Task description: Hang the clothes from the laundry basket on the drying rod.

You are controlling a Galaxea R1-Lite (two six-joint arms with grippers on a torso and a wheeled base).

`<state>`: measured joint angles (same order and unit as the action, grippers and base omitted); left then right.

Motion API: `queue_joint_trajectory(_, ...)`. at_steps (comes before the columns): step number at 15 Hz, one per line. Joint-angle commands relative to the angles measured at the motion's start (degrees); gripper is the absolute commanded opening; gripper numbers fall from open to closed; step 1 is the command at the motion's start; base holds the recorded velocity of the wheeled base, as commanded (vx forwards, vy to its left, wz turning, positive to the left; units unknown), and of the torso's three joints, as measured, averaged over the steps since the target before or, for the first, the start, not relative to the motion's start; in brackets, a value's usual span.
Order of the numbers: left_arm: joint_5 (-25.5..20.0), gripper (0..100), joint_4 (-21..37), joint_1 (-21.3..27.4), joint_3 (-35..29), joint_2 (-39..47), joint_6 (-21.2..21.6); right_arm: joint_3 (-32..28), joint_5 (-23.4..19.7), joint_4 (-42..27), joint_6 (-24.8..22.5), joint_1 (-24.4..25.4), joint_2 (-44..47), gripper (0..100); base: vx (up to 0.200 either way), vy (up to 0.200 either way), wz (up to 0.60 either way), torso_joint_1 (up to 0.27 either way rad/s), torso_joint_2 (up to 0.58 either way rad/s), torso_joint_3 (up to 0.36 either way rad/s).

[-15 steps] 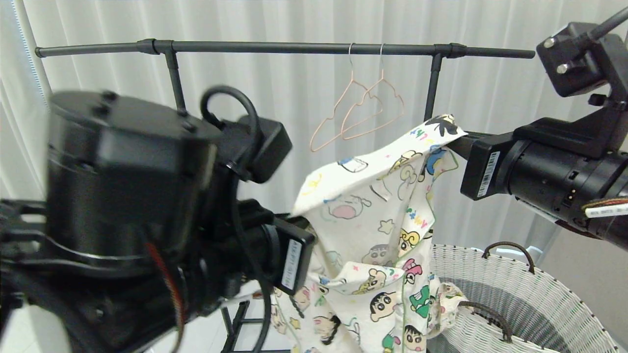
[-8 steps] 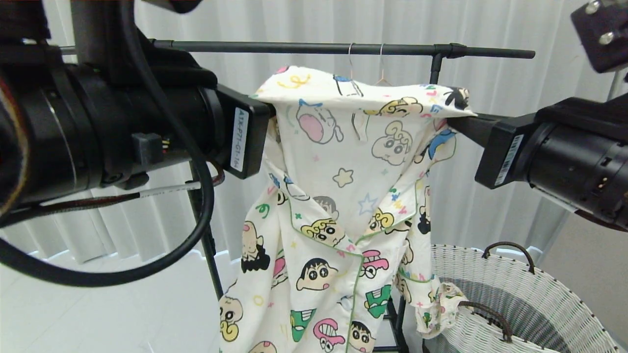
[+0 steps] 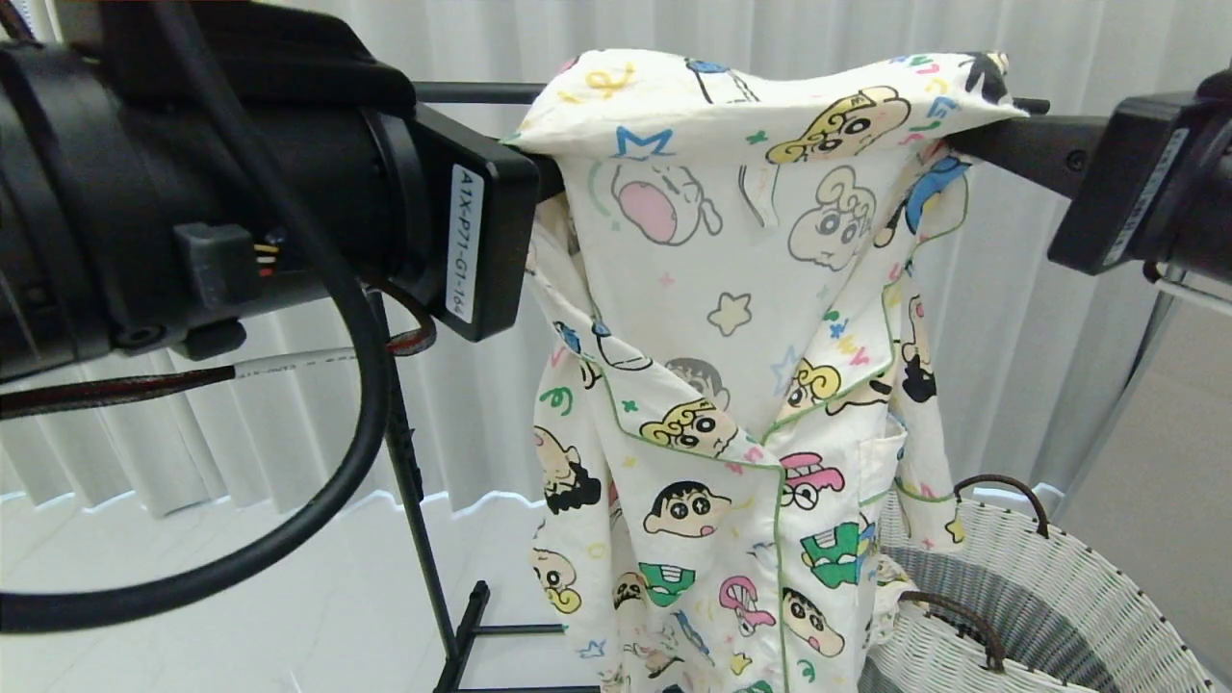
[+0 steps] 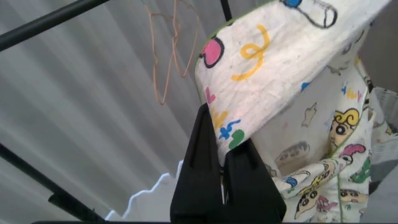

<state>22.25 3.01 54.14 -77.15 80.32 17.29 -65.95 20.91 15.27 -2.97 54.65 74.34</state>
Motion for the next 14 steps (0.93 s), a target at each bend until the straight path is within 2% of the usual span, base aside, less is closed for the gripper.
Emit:
queue_joint_trajectory(1, 0.0, 0, -1.4, 0.6, 0.6, 0.1, 0.0, -0.2, -0.5, -7.6, 0.0, -0.2, -6.8, 0, 0.0, 0.0, 0.0, 0.0, 0.0, 0.0)
queue_joint_trajectory(3, 0.1, 0, -6.7, 0.6, 0.4, 2.6, -0.1, -0.6, -4.2, -18.1, 0.2, 1.6, -12.9, 0, 0.0, 0.0, 0.0, 0.0, 0.0, 0.0)
queue_joint_trajectory(5, 0.3, 0, -11.5, 0.5, 0.2, 5.4, -0.1, -0.6, -6.8, -25.2, 0.2, 7.4, -16.4, 0, 0.0, 0.0, 0.0, 0.0, 0.0, 0.0)
queue_joint_trajectory(8, 0.3, 0, -13.8, 0.6, 0.1, 7.5, -0.2, -0.2, -6.8, -25.6, 0.2, 15.5, -16.2, 0, 0.0, 0.0, 0.0, 0.0, 0.0, 0.0)
queue_joint_trajectory(11, 0.3, 0, -13.8, 0.6, 0.2, 7.5, -0.4, -0.1, -6.8, -25.0, 0.2, 16.5, -15.8, 0, 0.0, 0.0, 0.0, 0.0, 0.0, 0.0)
queue_joint_trajectory(14, 0.8, 0, -12.9, 0.6, 1.5, 5.5, -0.7, 0.4, -2.9, -25.0, 0.1, 14.8, -16.1, 0, 0.0, 0.0, 0.0, 0.0, 0.0, 0.0)
